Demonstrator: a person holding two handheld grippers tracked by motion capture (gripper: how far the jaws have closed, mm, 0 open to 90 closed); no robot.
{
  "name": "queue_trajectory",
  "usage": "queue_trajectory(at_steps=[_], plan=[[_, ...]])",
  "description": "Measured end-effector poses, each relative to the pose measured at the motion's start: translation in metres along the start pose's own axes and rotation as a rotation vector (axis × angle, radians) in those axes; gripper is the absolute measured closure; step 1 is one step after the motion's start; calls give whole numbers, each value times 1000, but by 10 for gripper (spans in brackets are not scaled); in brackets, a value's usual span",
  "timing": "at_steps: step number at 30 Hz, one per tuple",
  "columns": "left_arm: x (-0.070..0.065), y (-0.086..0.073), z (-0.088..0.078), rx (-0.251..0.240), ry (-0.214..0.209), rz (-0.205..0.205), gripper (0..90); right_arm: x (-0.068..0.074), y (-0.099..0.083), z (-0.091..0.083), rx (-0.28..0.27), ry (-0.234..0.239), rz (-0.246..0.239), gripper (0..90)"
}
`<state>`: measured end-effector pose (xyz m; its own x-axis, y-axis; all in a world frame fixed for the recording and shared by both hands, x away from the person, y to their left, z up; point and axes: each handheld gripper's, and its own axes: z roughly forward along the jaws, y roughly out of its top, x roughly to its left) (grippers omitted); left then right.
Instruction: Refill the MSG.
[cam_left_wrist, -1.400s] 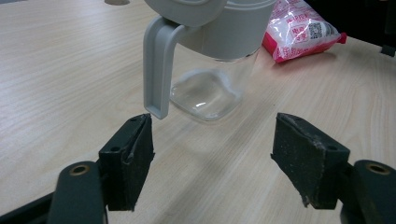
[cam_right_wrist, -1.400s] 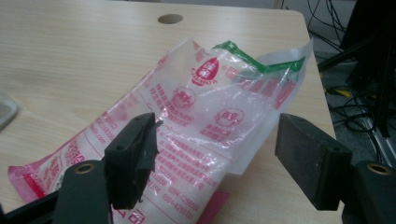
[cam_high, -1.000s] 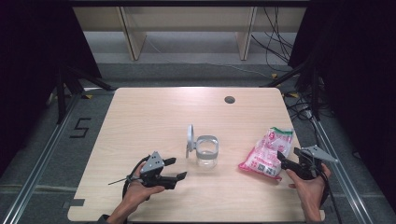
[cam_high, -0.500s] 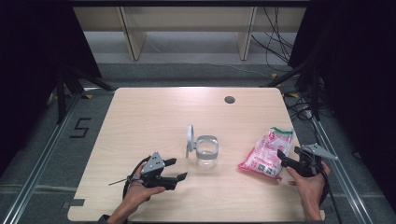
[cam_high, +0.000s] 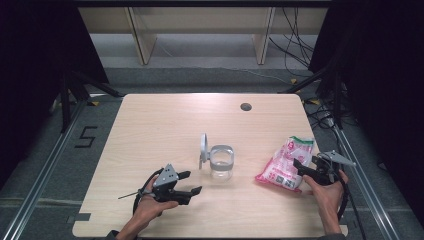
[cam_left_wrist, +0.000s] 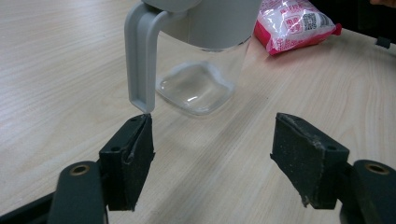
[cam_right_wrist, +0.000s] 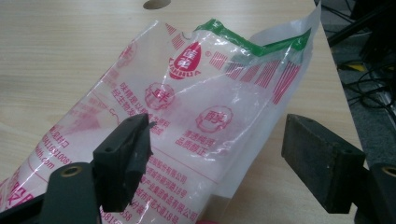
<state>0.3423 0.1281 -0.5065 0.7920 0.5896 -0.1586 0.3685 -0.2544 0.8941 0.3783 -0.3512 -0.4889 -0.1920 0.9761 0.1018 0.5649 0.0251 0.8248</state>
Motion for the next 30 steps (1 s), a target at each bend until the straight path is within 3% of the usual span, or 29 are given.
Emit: queue_trajectory(at_steps=[2,4,5,6,7,10,11,12,13,14,15,16,19,20,21,22,23,24,25,26,28,29,30], plan=[[0,0,0,2,-2,5,288,0,0,2,7,18,44,251],[0,0,0,2,-1,3,288,-2,0,5,2,15,30,251],[0,0,0,2,-2,5,288,1,0,6,6,21,74,254],[0,0,0,1,-3,4,288,1,0,7,18,25,72,258],[0,0,0,1,-3,4,288,-3,0,10,11,35,39,261],[0,0,0,3,3,11,288,-4,1,13,17,41,51,269],[0,0,0,4,3,8,288,-5,2,15,15,64,63,273],[0,0,0,6,3,11,288,-5,2,16,22,46,50,279],[0,0,0,8,3,12,288,-2,3,17,33,49,104,286],[0,0,0,6,3,11,288,-5,2,21,-1,64,66,291],[0,0,0,5,3,11,289,-4,3,22,15,63,65,295],[0,0,0,4,3,8,289,-1,4,21,49,56,97,301],[0,0,0,4,2,9,289,-1,4,26,31,78,99,355],[0,0,0,3,1,9,289,-4,5,26,28,75,69,370],[0,0,0,3,2,8,289,-1,5,28,26,78,102,382],[0,0,1,4,-3,7,289,-4,5,28,49,80,70,403],[0,0,1,4,-2,7,289,-1,5,29,36,88,110,420],[0,0,0,8,3,12,289,-1,5,29,38,87,115,437],[0,0,0,8,2,13,289,-6,6,32,19,97,68,453],[0,0,0,7,3,12,289,-2,7,29,53,85,107,463],[0,0,0,6,3,10,289,-3,6,31,42,90,121,486],[0,0,0,6,3,10,289,-7,7,32,42,83,83,497],[0,0,0,7,2,11,289,-7,7,32,44,82,83,506]])
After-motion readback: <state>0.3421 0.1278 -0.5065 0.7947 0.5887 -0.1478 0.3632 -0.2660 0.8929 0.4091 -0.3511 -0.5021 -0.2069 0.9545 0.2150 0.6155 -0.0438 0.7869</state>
